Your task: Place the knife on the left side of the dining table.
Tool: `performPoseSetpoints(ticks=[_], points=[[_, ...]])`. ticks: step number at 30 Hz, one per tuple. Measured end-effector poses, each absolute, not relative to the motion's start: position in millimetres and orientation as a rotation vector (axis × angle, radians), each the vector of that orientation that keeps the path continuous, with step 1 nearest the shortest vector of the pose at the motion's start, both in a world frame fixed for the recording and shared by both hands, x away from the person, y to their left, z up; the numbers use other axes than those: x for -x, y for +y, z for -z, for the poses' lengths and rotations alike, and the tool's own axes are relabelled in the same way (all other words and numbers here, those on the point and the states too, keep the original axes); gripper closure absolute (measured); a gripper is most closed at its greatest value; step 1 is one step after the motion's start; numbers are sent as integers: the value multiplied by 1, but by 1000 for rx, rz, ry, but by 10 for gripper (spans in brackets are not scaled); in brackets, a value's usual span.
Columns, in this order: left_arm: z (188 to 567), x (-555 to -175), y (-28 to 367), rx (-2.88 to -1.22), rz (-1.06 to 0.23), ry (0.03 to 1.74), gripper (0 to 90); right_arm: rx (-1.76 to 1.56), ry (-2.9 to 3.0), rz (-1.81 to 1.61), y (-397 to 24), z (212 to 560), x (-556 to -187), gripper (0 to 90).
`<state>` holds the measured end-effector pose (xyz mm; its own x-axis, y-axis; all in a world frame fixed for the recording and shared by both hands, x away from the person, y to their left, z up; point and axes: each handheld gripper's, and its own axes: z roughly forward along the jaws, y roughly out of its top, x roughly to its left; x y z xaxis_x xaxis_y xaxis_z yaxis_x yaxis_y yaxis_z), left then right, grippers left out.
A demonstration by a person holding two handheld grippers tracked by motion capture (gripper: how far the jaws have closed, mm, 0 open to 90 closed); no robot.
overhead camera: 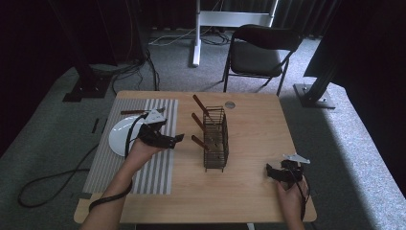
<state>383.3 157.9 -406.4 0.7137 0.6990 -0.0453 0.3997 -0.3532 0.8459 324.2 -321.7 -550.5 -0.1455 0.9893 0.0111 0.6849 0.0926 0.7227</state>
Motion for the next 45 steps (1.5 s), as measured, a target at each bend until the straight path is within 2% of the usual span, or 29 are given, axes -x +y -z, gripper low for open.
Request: performPoseSetpoints(ticks=[18, 19, 23, 29, 32, 34, 35, 41, 45], points=[[388, -411, 125, -1959, -334, 822, 72, -1639, 1888, -818, -322, 550, -324, 111], [388, -412, 123, -1958, -330, 822, 111, -1638, 1888, -818, -322, 551, -324, 111], [390, -417, 116, -1970, -314, 821, 151, -1639, 1888, -818, -322, 550, -324, 111], [392, -421, 108, -1968, -284, 834, 256, -1638, 1888, -818, -322, 550, -324, 111], [393, -422, 107, -1946, -300, 849, 366, -1639, 1888, -818, -322, 550, -324, 111], [394, -424, 107, -1941, -276, 858, 380, -1639, 1888, -818, -322, 550, -324, 111], [395, -425, 107, -1936, -268, 859, 441, -1639, 1888, -818, -322, 550, -324, 111], [398, -429, 106, -1917, -205, 868, 507, -1639, 1887, -818, -322, 550, -324, 111], [400, -430, 104, -1913, -179, 870, 595, -1639, 1885, -818, -322, 550, -324, 115]])
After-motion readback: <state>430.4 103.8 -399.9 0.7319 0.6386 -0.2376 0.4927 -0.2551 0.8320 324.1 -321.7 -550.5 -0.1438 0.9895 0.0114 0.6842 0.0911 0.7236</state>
